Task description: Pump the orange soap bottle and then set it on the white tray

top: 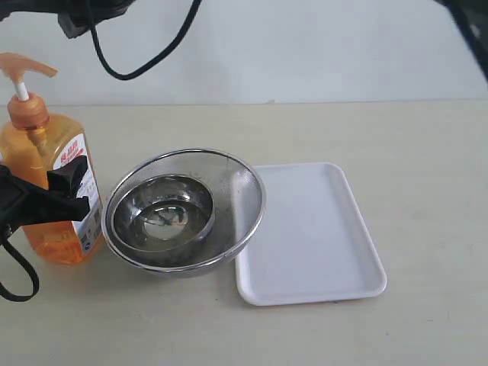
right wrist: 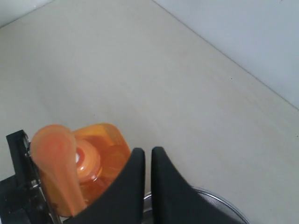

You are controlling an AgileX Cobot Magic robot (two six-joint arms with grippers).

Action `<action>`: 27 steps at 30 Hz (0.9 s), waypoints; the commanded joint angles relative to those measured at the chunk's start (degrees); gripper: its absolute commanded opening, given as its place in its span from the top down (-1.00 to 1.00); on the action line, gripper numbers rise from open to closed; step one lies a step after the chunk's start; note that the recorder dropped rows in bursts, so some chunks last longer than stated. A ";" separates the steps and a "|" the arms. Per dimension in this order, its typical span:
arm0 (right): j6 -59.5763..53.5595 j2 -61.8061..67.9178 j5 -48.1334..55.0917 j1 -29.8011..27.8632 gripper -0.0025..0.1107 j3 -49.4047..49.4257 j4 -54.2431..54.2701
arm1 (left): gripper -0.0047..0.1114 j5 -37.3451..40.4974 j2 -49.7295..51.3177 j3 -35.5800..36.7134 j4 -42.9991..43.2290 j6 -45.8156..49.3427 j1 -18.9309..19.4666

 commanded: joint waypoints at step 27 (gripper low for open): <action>-17.87 -20.42 -19.52 2.14 0.96 35.46 21.72 | 0.84 0.99 0.00 0.12 0.42 0.31 0.10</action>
